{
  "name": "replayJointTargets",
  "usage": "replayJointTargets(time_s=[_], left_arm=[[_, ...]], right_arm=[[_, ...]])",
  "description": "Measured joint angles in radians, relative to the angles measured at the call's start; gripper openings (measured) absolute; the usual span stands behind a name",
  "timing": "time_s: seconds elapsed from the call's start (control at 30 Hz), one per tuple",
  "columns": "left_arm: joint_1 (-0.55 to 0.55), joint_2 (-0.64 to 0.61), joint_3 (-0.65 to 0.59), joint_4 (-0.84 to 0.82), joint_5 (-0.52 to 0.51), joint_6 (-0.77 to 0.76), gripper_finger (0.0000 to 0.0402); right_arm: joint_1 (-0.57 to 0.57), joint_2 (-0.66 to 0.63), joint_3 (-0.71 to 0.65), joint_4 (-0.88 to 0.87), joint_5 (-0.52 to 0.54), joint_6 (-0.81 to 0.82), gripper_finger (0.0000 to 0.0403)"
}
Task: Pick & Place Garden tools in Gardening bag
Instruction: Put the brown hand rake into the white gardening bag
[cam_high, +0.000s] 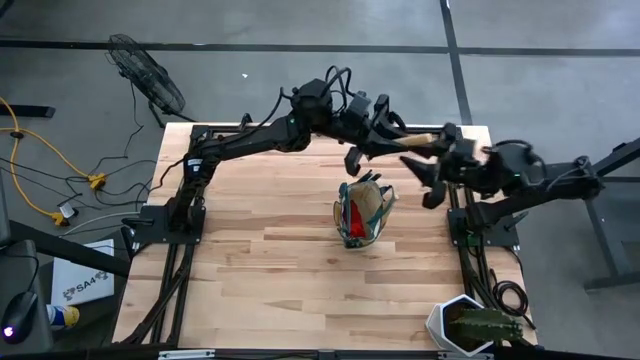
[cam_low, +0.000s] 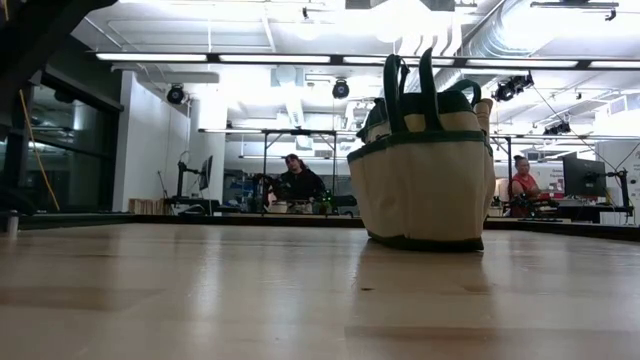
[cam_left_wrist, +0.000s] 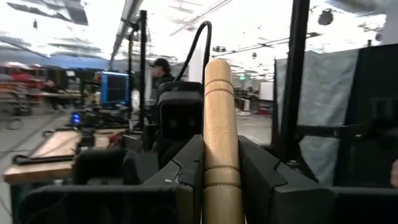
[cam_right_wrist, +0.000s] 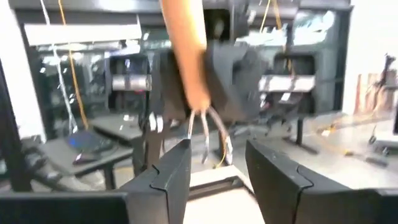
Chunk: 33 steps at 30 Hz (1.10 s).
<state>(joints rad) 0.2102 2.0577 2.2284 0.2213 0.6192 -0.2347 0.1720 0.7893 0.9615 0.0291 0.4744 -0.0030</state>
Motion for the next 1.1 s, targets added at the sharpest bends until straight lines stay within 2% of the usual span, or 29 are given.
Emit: replayJointTargets(time_s=[0.17, 0.37, 0.73, 1.1], left_arm=[[0.0, -0.001, 0.0, -0.043, -0.035, 0.05, 0.0061], [-0.001, 0.004, 0.0, -0.047, -0.035, 0.051, 0.0061], [-0.001, 0.001, 0.004, -0.056, -0.044, 0.048, 0.0061], [0.013, 0.01, -0.002, -0.111, -0.054, 0.05, 0.0061]], right_arm=[[0.044, -0.03, 0.0, 0.086, 0.106, -0.133, 0.0145], [0.046, 0.006, 0.0, 0.19, 0.116, -0.237, 0.0145], [0.042, 0.049, 0.0, 0.287, 0.085, -0.281, 0.0144], [0.079, -0.039, 0.0, 0.141, 0.092, -0.153, 0.0144]])
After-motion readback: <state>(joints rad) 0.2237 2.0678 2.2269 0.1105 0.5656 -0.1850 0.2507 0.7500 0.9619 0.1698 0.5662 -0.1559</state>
